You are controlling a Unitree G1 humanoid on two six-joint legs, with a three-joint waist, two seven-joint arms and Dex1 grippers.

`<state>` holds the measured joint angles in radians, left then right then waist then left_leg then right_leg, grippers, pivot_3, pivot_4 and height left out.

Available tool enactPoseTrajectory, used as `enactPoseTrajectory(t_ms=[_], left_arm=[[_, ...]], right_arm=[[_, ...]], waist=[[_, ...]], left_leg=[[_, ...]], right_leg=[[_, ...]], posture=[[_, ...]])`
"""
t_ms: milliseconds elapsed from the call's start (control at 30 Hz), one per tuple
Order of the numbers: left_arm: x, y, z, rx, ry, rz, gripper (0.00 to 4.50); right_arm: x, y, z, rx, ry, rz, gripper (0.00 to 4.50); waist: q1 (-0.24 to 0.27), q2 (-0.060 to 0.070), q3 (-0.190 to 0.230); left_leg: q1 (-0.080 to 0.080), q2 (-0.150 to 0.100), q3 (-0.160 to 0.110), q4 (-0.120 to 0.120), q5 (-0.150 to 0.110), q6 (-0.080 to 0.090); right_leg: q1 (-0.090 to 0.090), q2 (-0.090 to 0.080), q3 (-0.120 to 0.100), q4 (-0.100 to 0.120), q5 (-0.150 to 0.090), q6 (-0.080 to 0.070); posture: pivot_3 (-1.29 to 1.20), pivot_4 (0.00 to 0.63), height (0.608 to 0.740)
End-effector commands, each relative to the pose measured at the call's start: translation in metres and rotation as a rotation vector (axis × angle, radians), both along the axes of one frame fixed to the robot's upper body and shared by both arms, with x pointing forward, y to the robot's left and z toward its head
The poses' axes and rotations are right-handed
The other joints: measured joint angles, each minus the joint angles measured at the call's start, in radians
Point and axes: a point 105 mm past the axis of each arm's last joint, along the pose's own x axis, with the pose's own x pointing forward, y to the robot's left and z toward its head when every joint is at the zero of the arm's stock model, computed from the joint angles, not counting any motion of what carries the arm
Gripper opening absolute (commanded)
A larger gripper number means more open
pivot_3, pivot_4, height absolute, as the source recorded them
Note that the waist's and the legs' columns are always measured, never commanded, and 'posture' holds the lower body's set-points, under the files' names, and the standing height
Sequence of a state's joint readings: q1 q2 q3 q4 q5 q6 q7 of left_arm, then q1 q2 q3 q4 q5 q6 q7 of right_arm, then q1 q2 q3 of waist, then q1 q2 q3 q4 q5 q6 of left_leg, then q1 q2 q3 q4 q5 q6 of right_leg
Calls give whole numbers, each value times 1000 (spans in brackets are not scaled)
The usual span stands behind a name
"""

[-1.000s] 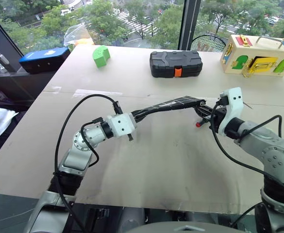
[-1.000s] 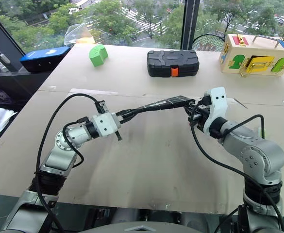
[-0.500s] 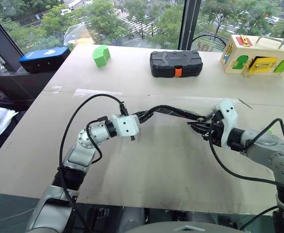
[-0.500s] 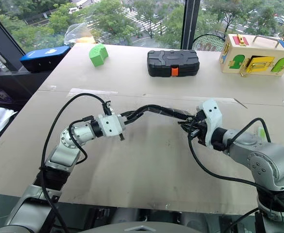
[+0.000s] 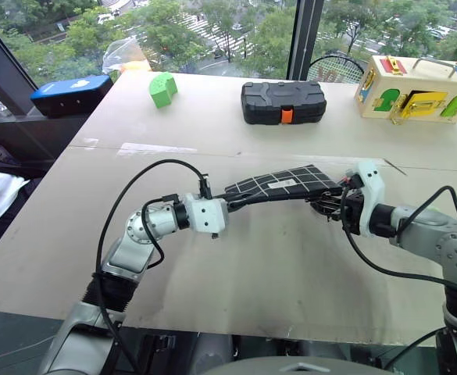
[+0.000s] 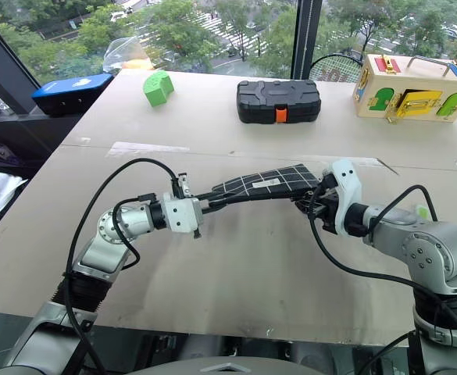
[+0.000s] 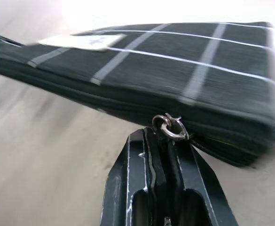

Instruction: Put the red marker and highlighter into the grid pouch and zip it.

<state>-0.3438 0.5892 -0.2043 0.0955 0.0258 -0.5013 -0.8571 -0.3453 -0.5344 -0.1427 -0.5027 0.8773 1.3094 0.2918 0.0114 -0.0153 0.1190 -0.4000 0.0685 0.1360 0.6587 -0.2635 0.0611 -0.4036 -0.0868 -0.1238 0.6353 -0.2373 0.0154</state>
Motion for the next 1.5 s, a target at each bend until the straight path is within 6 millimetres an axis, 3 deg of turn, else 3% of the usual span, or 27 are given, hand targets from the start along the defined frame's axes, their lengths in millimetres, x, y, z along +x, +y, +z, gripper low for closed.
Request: enactPoseTrajectory(t_ms=[33, 400, 567, 867, 1067, 1500], left_arm=[[-5, -12, 13, 10, -50, -58, 0], [3, -25, 20, -3, -43, -45, 0], [-4, -29, 17, 10, -41, -85, 0], [-14, -11, 9, 66, -1, -102, 0], [-17, -8, 7, 99, 9, -126, 0], [-22, -19, 4, 163, 33, -215, 0]], right_arm=[[-6, 17, 13, 24, -34, 94, 23], [-16, 55, 15, 51, -13, 243, 23], [-9, 67, 17, 63, -9, 250, 23], [1, 30, 7, 36, 37, 147, 23], [-6, 30, 1, 15, 62, 177, 23], [-34, 38, 1, 7, 88, 302, 23]], waist=[[0, 0, 0], [0, 0, 0], [-2, 0, 0], [-1, 1, 1], [-1, 1, 1], [0, 0, 2]], left_leg=[[0, 0, 0, 0, 0, 0], [-1, 0, 0, 0, 0, 0], [-1, 0, 0, 0, 0, 0], [-1, 0, 0, 0, 0, 0], [-1, 1, 0, -1, 0, 0], [-2, 1, 0, -2, 0, 0]], right_leg=[[0, 0, 0, 0, 0, 0], [0, 0, 0, -1, 0, 0], [0, 0, 0, 0, 0, 0], [0, 0, -1, -3, 0, 0], [0, 0, -1, -3, 0, 0], [0, 0, -1, -4, 0, 0]], posture=[[0, 150, 740], [0, 150, 740], [0, 150, 740], [0, 150, 740], [0, 150, 740], [0, 150, 740]])
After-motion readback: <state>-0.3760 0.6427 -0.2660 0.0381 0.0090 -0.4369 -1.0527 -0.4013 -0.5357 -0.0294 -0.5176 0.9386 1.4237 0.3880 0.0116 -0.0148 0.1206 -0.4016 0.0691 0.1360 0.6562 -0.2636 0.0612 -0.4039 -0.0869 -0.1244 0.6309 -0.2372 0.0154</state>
